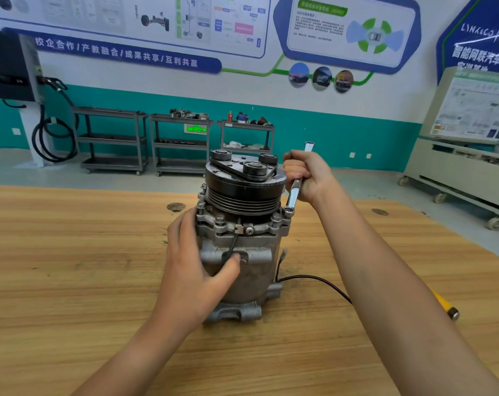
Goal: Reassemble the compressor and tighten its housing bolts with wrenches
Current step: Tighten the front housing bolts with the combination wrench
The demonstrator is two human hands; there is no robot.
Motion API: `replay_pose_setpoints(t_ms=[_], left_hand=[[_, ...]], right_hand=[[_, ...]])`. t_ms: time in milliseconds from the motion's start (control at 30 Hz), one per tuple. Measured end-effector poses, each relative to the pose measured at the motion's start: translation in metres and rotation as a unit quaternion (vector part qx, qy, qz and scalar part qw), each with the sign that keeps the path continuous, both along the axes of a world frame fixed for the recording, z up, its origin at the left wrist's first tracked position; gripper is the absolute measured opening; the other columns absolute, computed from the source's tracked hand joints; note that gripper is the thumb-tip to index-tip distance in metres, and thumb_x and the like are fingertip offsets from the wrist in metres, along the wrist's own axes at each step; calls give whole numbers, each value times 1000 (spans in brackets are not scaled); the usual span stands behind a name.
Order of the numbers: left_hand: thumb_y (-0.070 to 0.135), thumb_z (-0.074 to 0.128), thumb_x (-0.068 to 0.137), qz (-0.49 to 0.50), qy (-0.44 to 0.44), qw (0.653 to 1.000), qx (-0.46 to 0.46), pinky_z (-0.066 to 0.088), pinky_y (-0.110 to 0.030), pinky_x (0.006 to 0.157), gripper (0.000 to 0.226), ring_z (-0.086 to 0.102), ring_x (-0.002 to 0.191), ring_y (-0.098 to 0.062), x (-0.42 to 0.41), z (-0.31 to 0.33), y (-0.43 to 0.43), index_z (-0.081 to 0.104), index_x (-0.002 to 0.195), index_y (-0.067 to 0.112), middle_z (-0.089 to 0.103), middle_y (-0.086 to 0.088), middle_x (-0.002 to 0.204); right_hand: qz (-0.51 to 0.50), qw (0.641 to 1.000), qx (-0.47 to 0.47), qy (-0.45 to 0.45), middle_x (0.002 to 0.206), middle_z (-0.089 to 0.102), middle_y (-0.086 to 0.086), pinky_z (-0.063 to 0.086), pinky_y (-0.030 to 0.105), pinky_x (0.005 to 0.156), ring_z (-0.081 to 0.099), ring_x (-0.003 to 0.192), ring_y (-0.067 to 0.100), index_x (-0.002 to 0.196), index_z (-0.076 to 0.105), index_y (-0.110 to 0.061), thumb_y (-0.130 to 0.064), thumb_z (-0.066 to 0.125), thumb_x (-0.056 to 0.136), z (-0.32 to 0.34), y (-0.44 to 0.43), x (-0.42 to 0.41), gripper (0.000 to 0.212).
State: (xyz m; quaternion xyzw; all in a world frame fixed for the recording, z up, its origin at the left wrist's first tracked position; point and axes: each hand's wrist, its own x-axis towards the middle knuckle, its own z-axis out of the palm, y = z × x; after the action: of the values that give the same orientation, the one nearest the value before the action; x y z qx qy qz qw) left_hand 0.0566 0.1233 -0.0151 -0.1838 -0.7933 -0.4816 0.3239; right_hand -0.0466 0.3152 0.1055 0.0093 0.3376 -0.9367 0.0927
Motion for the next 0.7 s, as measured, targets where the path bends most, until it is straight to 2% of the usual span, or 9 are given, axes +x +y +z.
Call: replay_pose_setpoints(t_ms=[167, 367, 500, 633, 700], left_hand=[[25, 70, 73, 0, -1, 1000, 0, 18, 9, 87, 76, 28, 112, 11, 0, 0, 0, 19, 128, 39, 26, 20, 123], [22, 72, 74, 7, 6, 1000, -5, 18, 9, 87, 77, 28, 111, 11, 0, -1, 0, 19, 128, 38, 26, 18, 124], [35, 67, 74, 1, 1, 1000, 6, 22, 5, 89, 71, 29, 113, 9, 0, 1, 1, 22, 129, 39, 27, 18, 122], [22, 73, 75, 6, -9, 1000, 9, 24, -10, 97, 77, 30, 115, 7, 0, 0, 1, 29, 138, 27, 29, 12, 127], [19, 71, 73, 14, -9, 1000, 9, 22, -7, 95, 78, 30, 115, 6, 0, 0, 3, 30, 139, 22, 30, 10, 128]], right_hand=[[1, 999, 36, -4, 34, 26, -7, 21, 15, 23, 23, 22, 3, 72, 44, -6, -15, 35, 101, 1, -2, 1, 32], [-13, 1000, 21, -5, 34, 27, -7, 22, 15, 24, 23, 22, 3, 73, 43, -7, -11, 34, 100, -2, 0, 2, 29], [-86, 996, -5, 4, 35, 25, -8, 23, 15, 27, 22, 23, 3, 73, 41, -10, -11, 33, 100, -5, 9, 10, 28], [-214, 976, -32, 22, 36, 25, -8, 25, 14, 31, 22, 25, 5, 75, 39, -12, -8, 31, 99, -11, 17, 27, 26], [-288, 956, -42, 33, 36, 25, -8, 28, 14, 33, 23, 26, 6, 77, 41, -12, -7, 30, 98, -17, 19, 41, 24]])
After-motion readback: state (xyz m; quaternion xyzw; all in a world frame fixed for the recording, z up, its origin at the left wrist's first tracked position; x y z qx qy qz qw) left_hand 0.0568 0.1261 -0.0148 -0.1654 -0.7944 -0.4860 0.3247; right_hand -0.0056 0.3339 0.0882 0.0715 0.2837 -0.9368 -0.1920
